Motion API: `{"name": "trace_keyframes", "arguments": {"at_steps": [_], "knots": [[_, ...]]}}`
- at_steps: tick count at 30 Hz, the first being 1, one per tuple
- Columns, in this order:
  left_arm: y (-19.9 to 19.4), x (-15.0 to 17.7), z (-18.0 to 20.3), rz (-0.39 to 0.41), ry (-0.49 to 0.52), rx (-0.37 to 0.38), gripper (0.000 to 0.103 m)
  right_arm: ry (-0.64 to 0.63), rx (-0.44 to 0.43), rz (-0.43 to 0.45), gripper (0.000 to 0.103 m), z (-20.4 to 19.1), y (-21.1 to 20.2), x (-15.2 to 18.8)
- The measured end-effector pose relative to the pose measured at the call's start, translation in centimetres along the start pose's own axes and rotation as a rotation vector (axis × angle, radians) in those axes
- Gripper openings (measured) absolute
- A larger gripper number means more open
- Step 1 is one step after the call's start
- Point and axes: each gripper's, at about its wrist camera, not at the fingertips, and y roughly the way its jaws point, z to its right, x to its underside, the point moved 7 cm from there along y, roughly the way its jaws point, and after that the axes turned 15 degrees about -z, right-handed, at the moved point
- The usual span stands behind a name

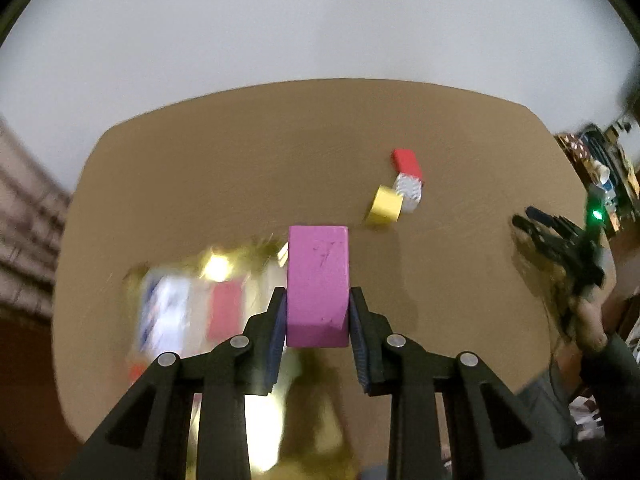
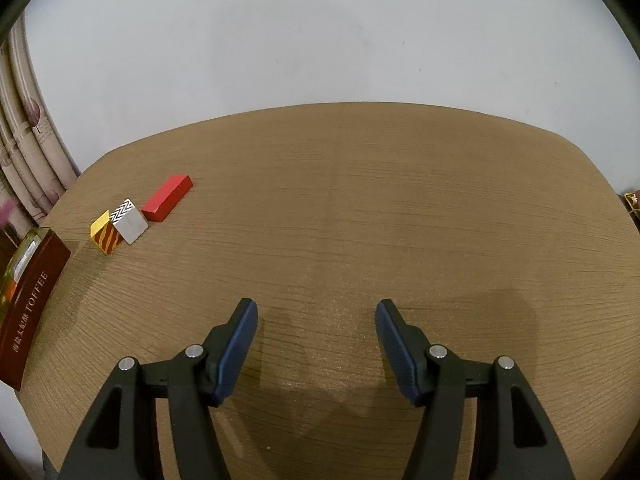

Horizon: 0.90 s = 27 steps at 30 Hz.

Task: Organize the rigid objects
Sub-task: 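Lower the pink block into the tin and open the left tool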

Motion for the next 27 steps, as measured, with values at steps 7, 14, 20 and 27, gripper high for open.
{"name": "trace_keyframes", "arguments": {"at_steps": [7,14,20,27], "knots": [[0.4,6.3,-7.0,-0.097,-0.088,-0.062,0.026,-0.006,0.013,-0.009,0.064,-0.3,0.4,-0.1],[4.2,8.5,-10.2,-0.153,-0.182,-0.105,0.026,-0.022,0.037,-0.02,0.066,-0.8,1.0,-0.3],[5.8,9.4,-11.1,-0.16,-0.234,-0.127,0.026,-0.034,0.057,-0.027,0.066,-1.1,1.4,-0.5],[7.1,9.9,-11.0,-0.175,-0.255,-0.226,0.03,-0.036,0.048,-0.026,0.067,-1.2,1.8,-0.8]]}}
